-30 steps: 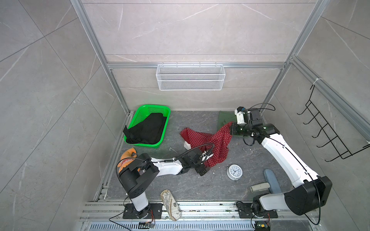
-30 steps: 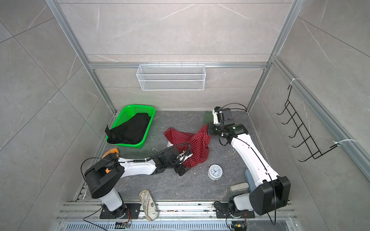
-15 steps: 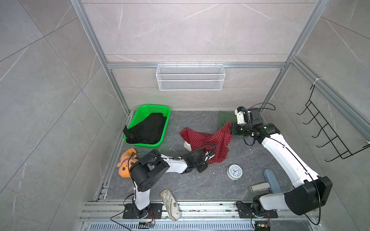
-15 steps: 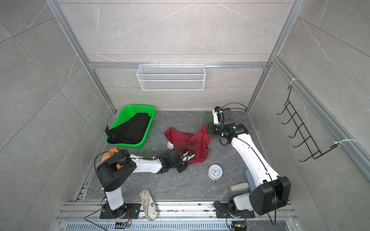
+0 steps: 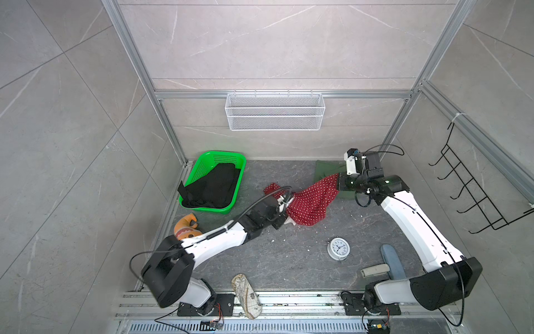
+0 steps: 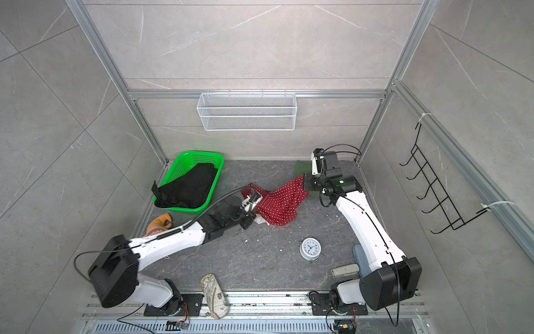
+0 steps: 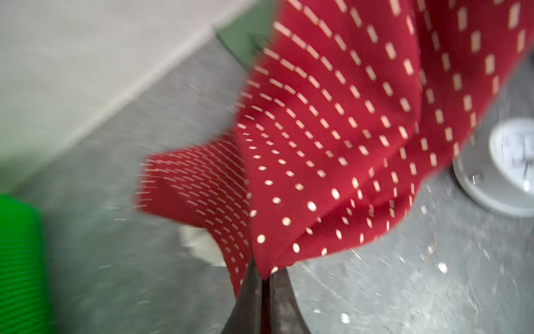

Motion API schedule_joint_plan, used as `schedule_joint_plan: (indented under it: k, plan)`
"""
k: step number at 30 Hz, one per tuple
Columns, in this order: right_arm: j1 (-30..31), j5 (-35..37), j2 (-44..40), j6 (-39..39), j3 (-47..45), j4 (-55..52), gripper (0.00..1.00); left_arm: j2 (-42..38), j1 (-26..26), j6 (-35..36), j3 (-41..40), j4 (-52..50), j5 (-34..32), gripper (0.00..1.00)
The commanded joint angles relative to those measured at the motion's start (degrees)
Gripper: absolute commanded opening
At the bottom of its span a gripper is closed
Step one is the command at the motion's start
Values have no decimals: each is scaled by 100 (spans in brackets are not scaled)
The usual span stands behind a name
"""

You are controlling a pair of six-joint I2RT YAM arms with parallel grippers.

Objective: Fold and stack skirts
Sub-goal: Flatten out the skirt at the center of the table.

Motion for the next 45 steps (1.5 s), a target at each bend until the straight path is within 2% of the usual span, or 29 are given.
schedule_joint_plan:
  k: [1,9,16,27,33,36,39,42,45]
  plan:
    - [-99,170,-28,-125,238,-74,0,-692,369,-81,502,-564,-355,0]
    - [-175,-37,-400,-371,229,-152,0,-1337,807,228,1358,-1170,-1095,0]
    - [-250,-238,-732,-383,307,-198,0,-1333,1109,537,2084,-1269,-1189,0]
    - [-312,-393,-473,-196,1046,-106,0,-432,1529,1128,3734,-1431,-813,0]
    - [-325,-416,-420,-244,1193,-212,0,-92,1692,1136,4318,-1574,-369,0]
    - [-319,-682,-521,-275,915,-244,0,-125,1694,1104,4215,-1728,-252,0]
    - [-306,-1136,-704,-281,340,-245,0,-315,1694,906,3735,-1909,-133,0]
    - [-252,-1626,-913,-139,-470,-140,0,-634,1694,543,2888,-1909,20,0]
    - [-22,-1749,-1055,-10,-1244,-69,0,-946,1694,173,1905,-1800,131,0]
